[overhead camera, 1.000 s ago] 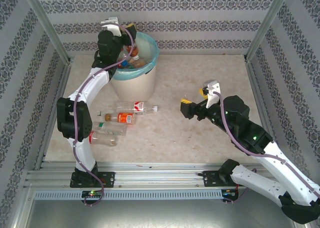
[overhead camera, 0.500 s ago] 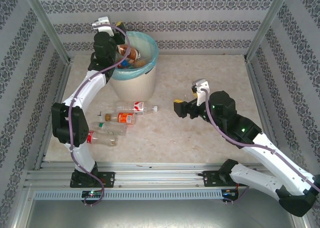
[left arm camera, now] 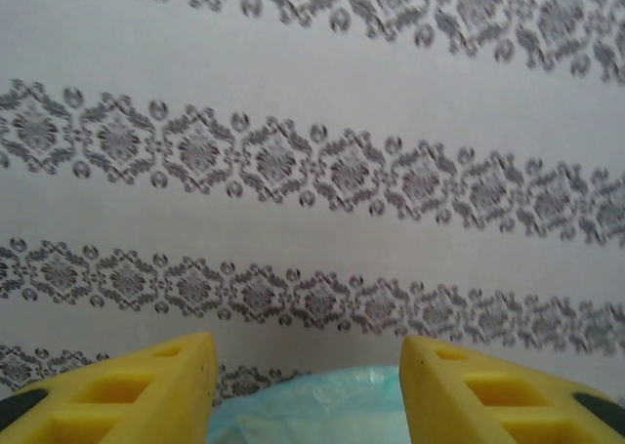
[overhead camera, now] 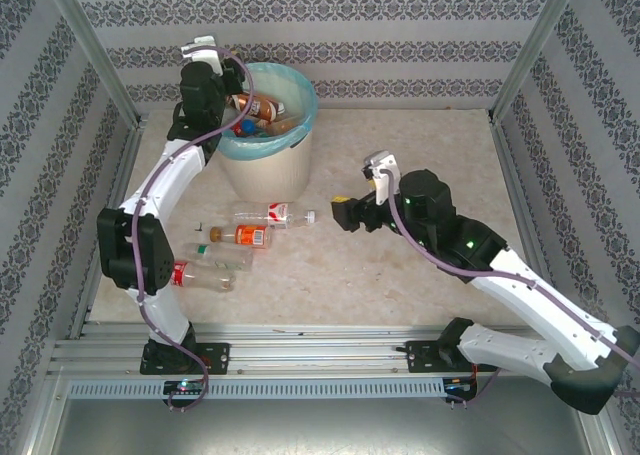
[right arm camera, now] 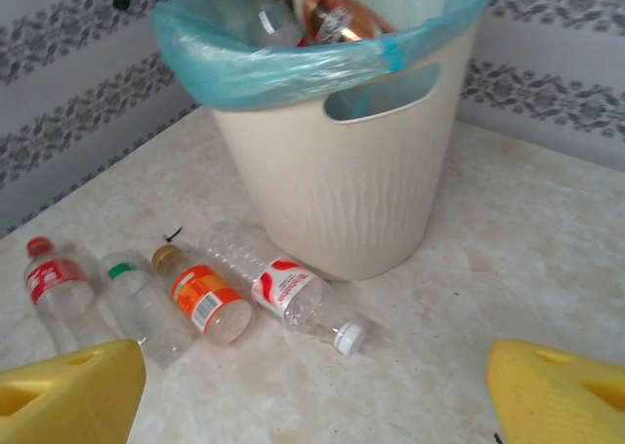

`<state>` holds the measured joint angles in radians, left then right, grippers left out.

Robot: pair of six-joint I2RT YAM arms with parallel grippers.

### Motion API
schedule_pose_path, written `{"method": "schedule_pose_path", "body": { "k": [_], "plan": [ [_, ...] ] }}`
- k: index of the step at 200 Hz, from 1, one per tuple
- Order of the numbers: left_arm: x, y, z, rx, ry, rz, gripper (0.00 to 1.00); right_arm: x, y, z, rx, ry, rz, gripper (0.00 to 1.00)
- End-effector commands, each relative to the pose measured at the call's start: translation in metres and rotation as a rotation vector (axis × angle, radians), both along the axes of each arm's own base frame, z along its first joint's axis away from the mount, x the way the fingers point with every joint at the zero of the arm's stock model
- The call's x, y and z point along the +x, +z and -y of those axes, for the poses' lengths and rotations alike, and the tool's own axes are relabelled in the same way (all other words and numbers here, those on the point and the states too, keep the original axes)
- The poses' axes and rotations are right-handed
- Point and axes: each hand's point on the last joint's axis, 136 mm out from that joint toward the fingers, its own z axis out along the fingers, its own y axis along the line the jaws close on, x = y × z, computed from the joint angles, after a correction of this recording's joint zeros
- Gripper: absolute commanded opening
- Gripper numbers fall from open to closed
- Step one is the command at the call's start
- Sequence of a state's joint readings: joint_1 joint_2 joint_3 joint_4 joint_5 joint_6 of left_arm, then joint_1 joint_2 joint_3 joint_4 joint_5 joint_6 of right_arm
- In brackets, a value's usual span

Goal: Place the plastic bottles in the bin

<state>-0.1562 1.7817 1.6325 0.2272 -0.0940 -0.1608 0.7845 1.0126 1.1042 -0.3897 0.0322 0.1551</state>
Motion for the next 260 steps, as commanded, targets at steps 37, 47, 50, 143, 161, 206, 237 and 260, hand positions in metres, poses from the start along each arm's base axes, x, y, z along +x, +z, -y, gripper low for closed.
{"method": "schedule_pose_path", "body": {
  "k": [37, 47, 50, 143, 161, 206, 237, 260],
  "plan": [
    [-0.080, 0.079, 0.014, 0.048, -0.154, 0.045, 0.56, -0.030, -0.012, -0.077, -0.080, 0.425, 0.046, 0.82],
    [-0.099, 0.082, 0.012, 0.051, -0.160, 0.036, 0.56, -0.032, -0.020, -0.096, -0.102, 0.484, 0.032, 0.82],
    [-0.104, 0.081, 0.011, 0.052, -0.160, 0.029, 0.56, -0.033, -0.021, -0.101, -0.107, 0.502, 0.033, 0.82],
    [-0.265, -0.056, -0.068, 0.045, 0.144, -0.311, 0.66, -0.072, -0.164, -0.274, -0.320, 0.859, -0.030, 0.70],
    [-0.268, -0.081, -0.088, 0.021, 0.222, -0.333, 0.69, -0.075, -0.187, -0.295, -0.347, 0.873, -0.017, 0.71],
    [-0.253, -0.122, -0.133, -0.211, 0.298, -0.389, 0.73, -0.065, -0.234, -0.329, -0.370, 0.862, -0.013, 0.76],
    [-0.252, -0.120, -0.145, -0.259, 0.308, -0.345, 0.73, -0.061, -0.261, -0.340, -0.397, 0.856, -0.049, 0.75],
    [-0.250, -0.122, -0.141, -0.247, 0.280, -0.338, 0.74, -0.061, -0.279, -0.343, -0.426, 0.857, -0.067, 0.73]
  ]
}}
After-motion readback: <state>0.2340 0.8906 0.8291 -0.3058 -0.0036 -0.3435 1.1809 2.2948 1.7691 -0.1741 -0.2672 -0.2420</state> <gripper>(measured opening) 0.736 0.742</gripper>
